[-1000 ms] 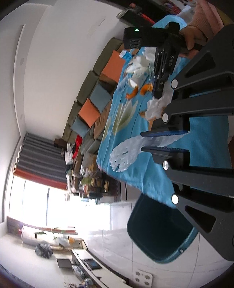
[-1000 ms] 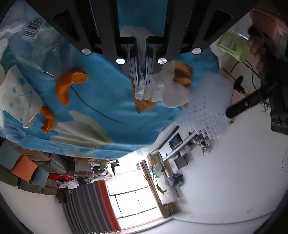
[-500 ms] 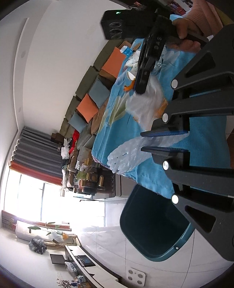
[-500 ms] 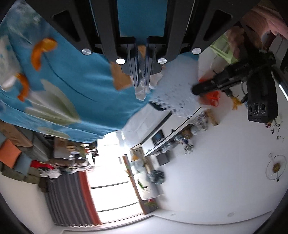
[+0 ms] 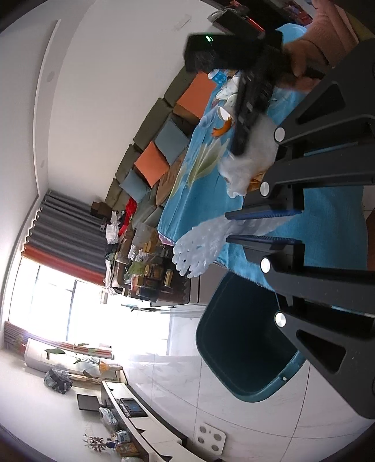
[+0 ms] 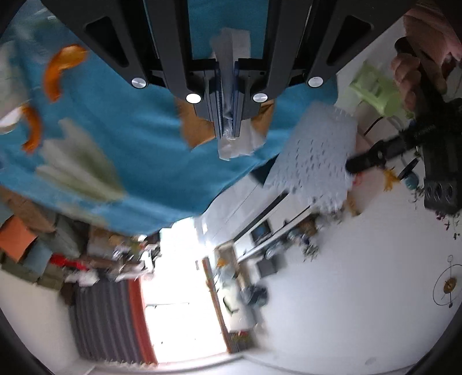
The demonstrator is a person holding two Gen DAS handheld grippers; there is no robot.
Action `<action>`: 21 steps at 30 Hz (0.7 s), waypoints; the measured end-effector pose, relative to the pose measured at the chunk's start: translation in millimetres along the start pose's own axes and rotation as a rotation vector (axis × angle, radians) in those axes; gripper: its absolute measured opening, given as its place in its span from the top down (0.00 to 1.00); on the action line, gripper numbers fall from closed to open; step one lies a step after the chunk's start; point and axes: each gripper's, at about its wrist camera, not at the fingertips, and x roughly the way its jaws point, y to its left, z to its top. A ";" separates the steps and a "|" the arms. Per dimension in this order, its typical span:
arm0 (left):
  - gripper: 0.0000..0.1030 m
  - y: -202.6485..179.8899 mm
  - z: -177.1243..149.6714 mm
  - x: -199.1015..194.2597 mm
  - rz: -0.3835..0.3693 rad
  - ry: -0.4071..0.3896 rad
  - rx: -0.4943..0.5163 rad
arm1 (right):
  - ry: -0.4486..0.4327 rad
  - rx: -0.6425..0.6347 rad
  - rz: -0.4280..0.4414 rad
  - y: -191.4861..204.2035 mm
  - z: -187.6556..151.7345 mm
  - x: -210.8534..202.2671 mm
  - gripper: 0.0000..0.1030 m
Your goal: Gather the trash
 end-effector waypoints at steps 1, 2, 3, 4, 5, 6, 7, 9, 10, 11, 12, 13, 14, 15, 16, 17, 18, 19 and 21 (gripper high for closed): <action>0.89 0.1 0.0 1.1 0.002 0.002 0.000 | -0.014 0.009 -0.016 -3.2 2.1 -4.7 0.95; 0.89 2.0 -0.8 1.4 0.002 0.003 0.000 | -0.028 0.030 -0.041 -13.0 4.5 -10.2 0.95; 0.89 1.5 -0.9 3.0 0.001 0.003 0.000 | -0.031 0.052 -0.070 -23.4 6.2 -13.0 0.95; 0.89 1.0 -0.8 3.6 0.003 0.003 0.001 | -0.035 0.071 -0.099 -32.8 7.0 -15.0 0.95; 0.89 0.6 -0.6 3.7 0.005 0.001 0.003 | -0.040 0.083 -0.120 -38.5 7.4 -16.1 0.95; 0.89 -0.1 -0.6 4.5 0.006 0.000 0.004 | -0.045 0.096 -0.143 -46.1 7.4 -17.2 0.95; 0.89 -0.2 -0.2 4.3 0.006 -0.001 0.003 | -0.053 0.112 -0.177 -55.8 7.8 -19.8 0.95; 0.89 1.2 -0.2 4.3 0.017 -0.002 0.004 | -0.055 0.138 -0.231 -66.8 5.8 -22.3 0.89; 0.89 1.8 -0.5 5.4 0.021 -0.002 0.003 | -0.057 0.151 -0.266 -73.1 6.9 -23.2 0.71; 0.89 3.0 0.1 6.4 0.024 -0.002 0.000 | -0.068 0.166 -0.309 -77.4 6.5 -27.5 0.58; 0.89 4.5 0.6 6.2 0.029 -0.002 -0.002 | -0.090 0.174 -0.331 -79.2 6.6 -32.9 0.45; 0.89 6.8 0.0 6.9 0.034 -0.003 -0.006 | -0.105 0.167 -0.326 -77.5 5.8 -36.1 0.48; 0.89 6.6 0.0 7.6 0.039 -0.002 -0.009 | -0.115 0.139 -0.291 -72.0 6.1 -39.5 0.50; 0.89 6.4 0.0 8.7 0.045 -0.001 -0.010 | -0.114 0.122 -0.262 -67.0 6.0 -40.3 0.51; 0.89 7.7 0.5 9.2 0.051 0.000 -0.012 | -0.100 0.099 -0.208 -59.7 5.9 -38.2 0.52; 0.89 9.1 0.8 9.7 0.053 0.000 -0.015 | -0.081 0.082 -0.165 -52.5 7.0 -33.4 0.52; 0.89 11.4 1.0 9.8 0.058 -0.001 -0.016 | -0.036 0.060 -0.105 -44.3 7.3 -23.3 0.52; 0.89 11.7 0.3 10.2 0.062 -0.001 -0.016 | -0.004 0.048 -0.062 -39.6 6.7 -14.1 0.53; 0.89 13.7 0.0 9.7 0.072 -0.004 -0.021 | 0.041 0.031 -0.025 -33.0 4.3 1.9 0.53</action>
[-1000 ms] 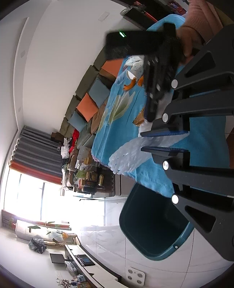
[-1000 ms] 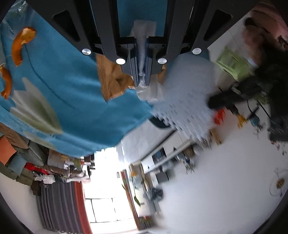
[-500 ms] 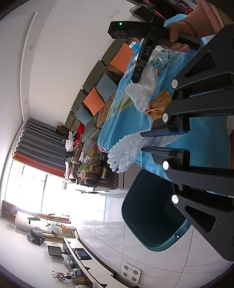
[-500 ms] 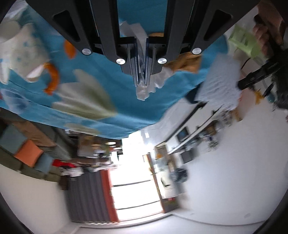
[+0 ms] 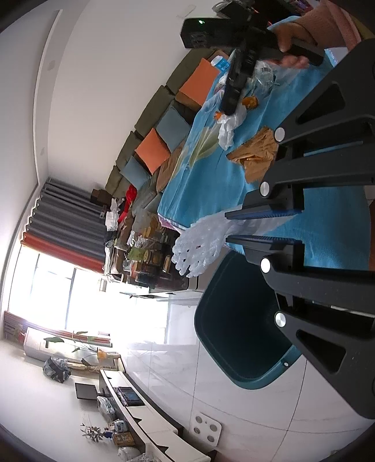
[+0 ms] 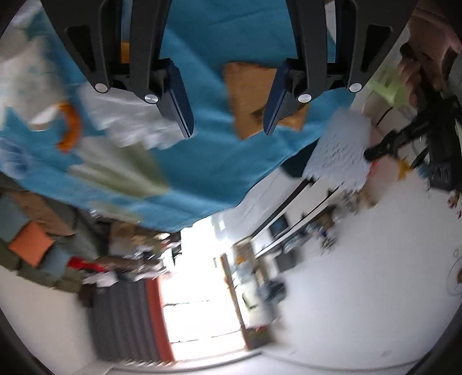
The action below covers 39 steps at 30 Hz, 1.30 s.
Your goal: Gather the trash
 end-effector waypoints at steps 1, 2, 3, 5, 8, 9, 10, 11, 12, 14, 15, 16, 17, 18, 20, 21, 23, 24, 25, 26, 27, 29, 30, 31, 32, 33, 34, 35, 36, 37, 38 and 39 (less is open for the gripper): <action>0.89 -1.1 -0.8 0.1 0.004 -0.001 -0.003 | 0.022 -0.004 0.009 1.7 -1.1 7.5 0.53; 0.89 -0.2 -1.8 -0.2 0.007 -0.002 -0.006 | 0.046 0.001 0.016 1.4 -2.0 17.7 0.53; 0.89 -0.3 -2.1 -0.6 0.010 -0.002 -0.008 | 0.081 0.029 0.042 -4.2 -2.9 31.0 0.53; 0.89 1.4 -3.2 -2.1 0.021 -0.003 -0.010 | 0.119 0.068 0.072 -7.0 -6.0 43.4 0.53; 0.89 2.6 -5.0 -2.6 0.031 -0.001 -0.020 | 0.148 0.092 0.117 -5.8 -11.1 51.2 0.65; 0.89 3.4 -5.2 -2.8 0.032 -0.001 -0.024 | 0.153 0.097 0.133 -6.0 -11.5 52.1 0.74; 0.89 5.3 -6.0 -2.9 0.032 0.000 -0.029 | 0.159 0.095 0.148 -5.3 -12.2 52.6 0.88; 0.89 6.1 -6.8 -2.8 0.033 0.000 -0.032 | 0.163 0.089 0.155 -4.0 -13.2 53.0 0.93; 0.89 6.6 -7.3 -2.5 0.036 0.000 -0.034 | 0.163 0.085 0.159 2.3 -16.5 51.3 0.97; 0.89 4.3 -5.7 -0.6 0.037 0.003 -0.038 | 0.154 0.085 0.174 4.2 -17.4 47.4 0.98; 0.89 4.3 -6.4 -0.6 0.039 0.002 -0.038 | 0.152 0.087 0.180 5.6 -18.2 44.1 0.99; 0.89 3.1 -6.9 -0.7 0.041 0.003 -0.040 | 0.148 0.091 0.188 7.4 -17.9 41.7 0.99; 0.89 2.9 -7.0 -0.8 0.042 0.003 -0.041 | 0.139 0.094 0.196 8.8 -16.6 38.7 0.99; 0.89 4.3 -7.6 -1.6 0.043 0.002 -0.042 | 0.127 0.095 0.206 10.5 -14.5 35.0 0.99; 0.89 6.2 -7.5 -2.6 0.046 -0.001 -0.042 | 0.104 0.090 0.218 14.1 -8.9 27.7 0.99; 0.89 5.3 -6.9 -3.3 0.046 -0.004 -0.042 | 0.094 0.089 0.225 15.5 -5.9 24.3 0.99; 0.89 7.9 -7.6 -5.2 0.050 -0.010 -0.041 | 0.070 0.087 0.245 20.0 1.9 18.6 1.00; 0.89 8.4 -7.6 -5.9 0.049 -0.012 -0.042 | 0.058 0.078 0.250 23.9 6.3 16.1 1.00; 0.89 7.9 -7.7 -7.1 0.052 -0.016 -0.042 | 0.047 0.070 0.256 27.6 10.4 14.4 1.00; 0.89 7.8 -8.7 -8.2 0.056 -0.018 -0.041 | 0.041 0.063 0.260 30.3 13.2 13.5 1.00; 0.89 8.5 -8.2 -8.3 0.060 -0.020 -0.041 | 0.033 0.054 0.264 34.4 17.4 13.2 1.00; 0.89 11.1 -8.3 -10.9 0.069 -0.024 -0.043 | 0.026 0.042 0.278 40.9 24.8 15.4 1.00; 0.89 11.9 -8.2 -12.1 0.078 -0.027 -0.044 | 0.023 0.037 0.285 43.2 27.7 16.8 1.00; 0.89 12.3 -9.0 -13.4 0.083 -0.028 -0.045 | 0.022 0.034 0.291 43.4 29.7 20.2 1.00; 0.89 11.6 -10.2 -14.8 0.090 -0.030 -0.047 | 0.020 0.031 0.306 46.8 34.5 23.5 1.00; 0.89 12.5 -10.2 -16.0 0.098 -0.032 -0.049 | 0.019 0.028 0.314 49.4 37.6 26.1 1.00; 0.89 13.9 -10.2 -17.7 0.104 -0.034 -0.050 | 0.018 0.025 0.320 50.9 39.6 28.3 1.00; 0.89 15.5 -9.9 -18.8 0.112 -0.035 -0.050 | 0.016 0.018 0.326 54.3 43.4 32.5 1.00; 0.89 16.4 -8.8 -17.9 0.122 -0.036 -0.050 | 0.016 0.013 0.332 57.1 46.4 36.2 1.00; 0.89 18.3 -8.0 -17.2 0.134 -0.036 -0.048 | 0.019 0.009 0.341 59.4 49.1 40.7 1.00; 0.89 19.7 -7.6 -17.2 0.142 -0.037 -0.047 | 0.020 0.005 0.343 63.0 50.4 44.3 1.00; 0.89 21.5 -7.3 -17.0 0.149 -0.038 -0.047 | 0.023 0.001 0.346 66.7 53.0 49.4 1.00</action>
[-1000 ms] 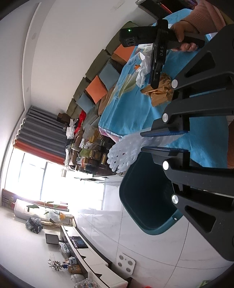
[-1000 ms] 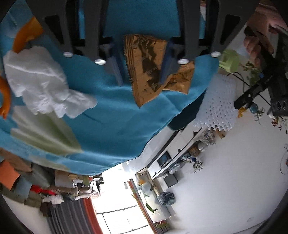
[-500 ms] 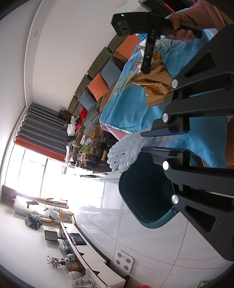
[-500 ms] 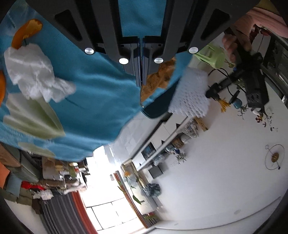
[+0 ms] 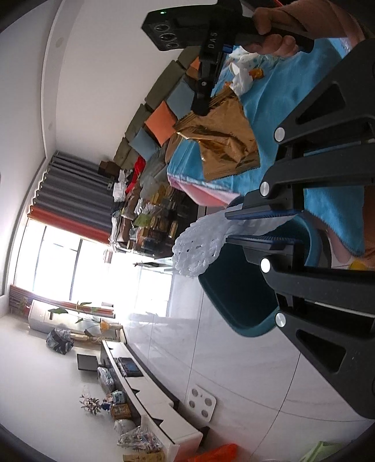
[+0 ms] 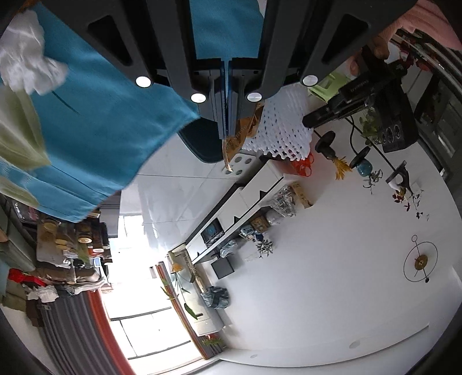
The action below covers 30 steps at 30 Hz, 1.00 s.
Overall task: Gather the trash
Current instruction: 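Hold the foam net over the teal bin with the left gripper while the right brings the brown wrapper there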
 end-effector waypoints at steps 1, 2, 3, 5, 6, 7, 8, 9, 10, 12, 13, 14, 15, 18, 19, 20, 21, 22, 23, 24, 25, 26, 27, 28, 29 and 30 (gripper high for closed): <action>0.89 1.1 0.5 0.3 0.007 -0.001 0.000 | 0.001 -0.002 0.004 0.9 0.2 2.6 1.00; 0.89 2.5 0.9 0.4 0.013 -0.002 0.002 | 0.004 -0.005 0.006 2.8 2.6 7.1 1.00; 0.89 4.1 1.4 0.9 0.021 -0.003 0.003 | 0.007 -0.010 0.003 3.4 4.4 12.0 1.00; 0.89 7.3 2.7 3.3 0.029 0.001 0.000 | 0.016 -0.010 0.004 6.3 6.2 22.0 1.00; 0.89 9.1 3.0 4.5 0.033 0.002 -0.001 | 0.020 -0.009 0.003 5.9 7.5 27.1 1.00; 0.89 10.3 3.2 6.5 0.040 0.005 -0.001 | 0.022 -0.009 0.002 7.2 6.6 29.2 1.00; 0.89 11.7 4.0 8.7 0.046 0.009 -0.002 | 0.028 -0.007 0.001 7.7 7.3 34.0 1.00; 0.89 13.5 4.1 10.7 0.050 0.013 -0.004 | 0.032 -0.004 0.001 9.9 6.9 39.0 1.00; 0.89 16.5 4.2 12.7 0.055 0.017 -0.006 | 0.036 0.001 0.003 9.0 7.0 42.7 1.00; 0.89 19.4 4.6 17.0 0.064 0.023 -0.011 | 0.047 0.012 0.001 6.4 6.7 50.8 1.00; 0.89 20.7 4.3 18.8 0.069 0.025 -0.015 | 0.051 0.015 0.001 6.0 6.5 53.5 1.00; 0.89 21.6 4.3 21.0 0.073 0.028 -0.018 | 0.059 0.019 0.003 6.4 6.7 58.2 1.00; 0.89 22.7 4.0 23.4 0.078 0.033 -0.022 | 0.063 0.020 0.003 7.3 7.0 60.3 1.00; 0.89 28.2 1.8 29.2 0.093 0.043 -0.024 | 0.079 0.017 -0.001 9.0 7.2 71.3 1.00; 0.89 29.3 1.7 31.1 0.098 0.047 -0.025 | 0.084 0.017 -0.002 9.4 7.4 74.3 1.00; 0.89 30.5 1.4 33.5 0.100 0.051 -0.026 | 0.087 0.016 -0.002 10.8 7.3 75.7 1.00; 0.89 31.8 0.9 35.9 0.104 0.057 -0.030 | 0.091 0.017 -0.003 10.9 7.4 78.1 1.00; 0.89 32.0 1.3 38.2 0.106 0.060 -0.031 | 0.093 0.017 -0.005 11.6 7.9 80.1 1.00; 0.89 32.7 1.8 40.6 0.108 0.063 -0.032 | 0.098 0.018 -0.005 11.6 7.9 82.4 1.00; 0.89 33.1 1.7 42.6 0.110 0.065 -0.031 | 0.101 0.018 -0.007 11.9 7.9 84.3 1.00; 0.89 33.9 1.3 45.2 0.114 0.069 -0.031 | 0.104 0.017 -0.008 12.0 8.0 85.6 1.00; 0.89 34.5 1.7 47.0 0.115 0.072 -0.032 | 0.108 0.017 -0.009 12.3 8.3 87.7 1.00; 0.89 35.2 1.8 49.0 0.117 0.075 -0.032 | 0.111 0.016 -0.010 12.1 8.8 90.2 1.00; 0.89 34.9 1.5 51.4 0.119 0.078 -0.032 | 0.115 0.016 -0.011 12.4 9.0 92.1 1.00; 0.89 35.9 1.2 53.0 0.120 0.081 -0.033 | 0.117 0.017 -0.012 12.7 9.4 93.6 1.00; 0.89 36.6 1.5 55.0 0.121 0.085 -0.035 | 0.121 0.016 -0.013 13.1 9.7 95.6 1.00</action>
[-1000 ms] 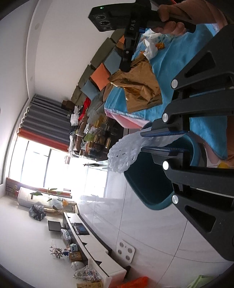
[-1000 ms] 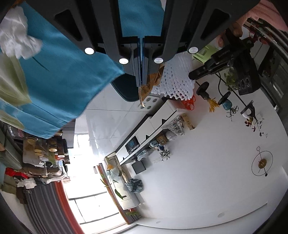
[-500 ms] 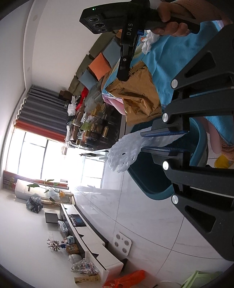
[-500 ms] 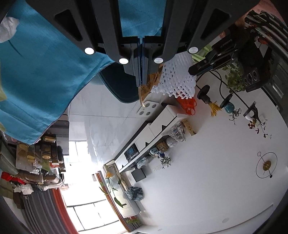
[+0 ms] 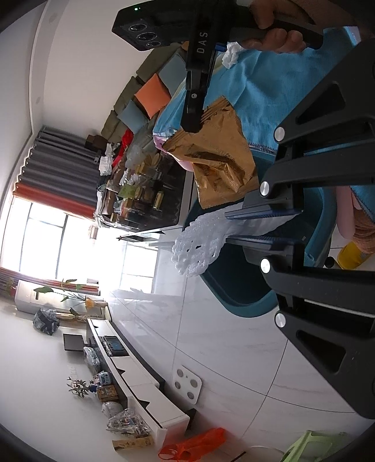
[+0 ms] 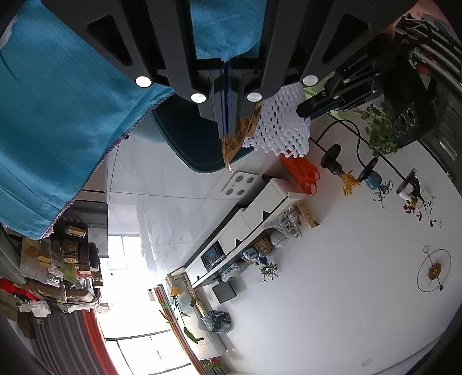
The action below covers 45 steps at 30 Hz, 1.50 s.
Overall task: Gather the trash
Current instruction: 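Hold the foam net over the teal bin with the left gripper while the right brings the brown wrapper there, then open both grippers to drop the foam net and brown wrapper into the bin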
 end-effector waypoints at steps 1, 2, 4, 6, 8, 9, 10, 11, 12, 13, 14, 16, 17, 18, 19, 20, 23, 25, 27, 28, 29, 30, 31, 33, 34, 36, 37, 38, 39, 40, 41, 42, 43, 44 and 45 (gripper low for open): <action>0.89 0.2 0.9 1.0 0.002 0.002 0.000 | 0.003 -0.001 -0.001 0.7 0.7 2.1 1.00; 0.89 -0.9 2.6 3.6 0.006 0.004 0.001 | 0.007 -0.001 -0.003 0.5 1.3 4.5 1.00; 0.89 -2.2 3.0 7.1 0.011 0.009 0.000 | 0.013 -0.001 -0.007 2.8 2.3 7.8 1.00; 0.89 -3.1 4.1 10.4 0.011 0.014 -0.003 | 0.020 0.001 -0.009 -0.5 3.2 11.0 1.00; 0.89 -3.7 3.9 13.9 0.013 0.019 -0.004 | 0.028 0.001 -0.013 -1.2 3.0 14.9 1.00; 0.89 -4.4 3.9 15.2 0.014 0.022 -0.005 | 0.032 0.002 -0.016 -1.2 3.0 17.2 1.00; 0.89 -4.6 4.5 17.4 0.015 0.024 -0.006 | 0.035 0.003 -0.017 -1.8 3.0 18.6 1.00; 0.89 -3.2 3.9 17.3 0.015 0.026 -0.006 | 0.040 0.004 -0.018 -2.0 2.9 20.2 1.00; 0.89 -3.1 4.4 18.2 0.015 0.029 -0.008 | 0.042 0.005 -0.022 -2.3 2.9 21.5 1.00; 0.89 -2.9 5.5 19.8 0.015 0.031 -0.010 | 0.043 0.007 -0.023 -2.5 2.7 22.4 1.00; 0.89 -2.2 5.1 21.3 0.015 0.034 -0.010 | 0.047 0.009 -0.023 -3.1 3.0 24.3 1.00; 0.89 -1.4 6.0 24.6 0.016 0.038 -0.011 | 0.052 0.010 -0.027 -3.7 2.9 26.4 1.00; 0.89 -1.0 5.5 25.8 0.017 0.041 -0.010 | 0.057 0.012 -0.027 -3.9 3.9 28.4 1.00; 0.89 -1.3 4.9 27.8 0.018 0.044 -0.011 | 0.060 0.013 -0.028 -2.7 3.6 29.3 1.00; 0.89 -0.7 5.0 29.9 0.020 0.049 -0.012 | 0.062 0.011 -0.026 -2.7 3.6 30.6 1.00; 0.89 -0.3 5.2 32.0 0.021 0.053 -0.012 | 0.067 0.009 -0.026 -2.2 4.1 32.3 1.00; 0.88 -0.8 4.0 38.9 0.025 0.064 -0.013 | 0.078 0.009 -0.031 -1.4 3.1 34.9 1.00; 0.88 -2.4 4.6 43.6 0.026 0.073 -0.014 | 0.087 0.011 -0.035 -0.1 3.6 37.4 1.00; 0.88 -2.7 2.5 46.1 0.028 0.080 -0.012 | 0.096 0.011 -0.036 0.9 3.9 40.5 0.99; 0.88 -3.2 2.9 48.8 0.029 0.085 -0.012 | 0.099 0.011 -0.038 1.0 4.2 41.9 0.99; 0.88 -3.1 3.5 51.2 0.029 0.090 -0.012 | 0.103 0.011 -0.039 1.4 4.1 42.7 0.99; 0.88 -3.6 3.1 53.3 0.030 0.093 -0.012 | 0.106 0.010 -0.039 2.0 4.0 43.5 0.99; 0.88 -4.2 2.1 55.2 0.031 0.097 -0.011 | 0.109 0.009 -0.042 2.6 4.2 44.5 0.99; 0.88 -4.6 2.0 58.3 0.032 0.101 -0.011 | 0.116 0.011 -0.043 1.8 4.3 46.7 0.99; 0.87 -5.2 2.6 60.5 0.035 0.104 -0.011 | 0.118 0.012 -0.043 1.5 4.0 47.8 0.99; 0.83 -5.6 2.2 63.2 0.042 0.104 -0.013 | 0.127 0.015 -0.044 1.5 3.9 49.6 0.98; 0.74 -5.7 1.9 63.8 0.044 0.104 -0.014 | 0.129 0.019 -0.049 2.0 3.3 49.8 0.96; 0.71 -5.6 1.4 64.2 0.047 0.103 -0.017 | 0.130 0.022 -0.051 1.7 2.9 50.6 0.96; 0.67 -6.0 1.5 65.1 0.051 0.099 -0.015 | 0.132 0.027 -0.052 0.6 3.1 51.3 0.95; 0.65 -6.3 1.4 66.0 0.055 0.099 -0.014 | 0.131 0.034 -0.055 -0.2 3.1 51.1 0.95; 0.64 -6.6 1.0 67.2 0.055 0.101 -0.014 | 0.129 0.038 -0.056 -1.6 3.2 50.6 0.94; 0.61 -6.8 1.1 67.6 0.055 0.100 -0.016 | 0.126 0.041 -0.057 -2.3 3.3 50.0 0.94; 0.59 -7.7 1.3 67.5 0.059 0.097 -0.014 | 0.124 0.042 -0.059 -2.4 3.3 49.0 0.93; 0.58 -8.0 0.6 66.6 0.063 0.094 -0.010 | 0.122 0.043 -0.060 -3.3 3.2 48.4 0.93; 0.54 -10.0 1.0 66.4 0.066 0.090 -0.005 | 0.120 0.043 -0.062 -3.7 3.2 47.3 0.93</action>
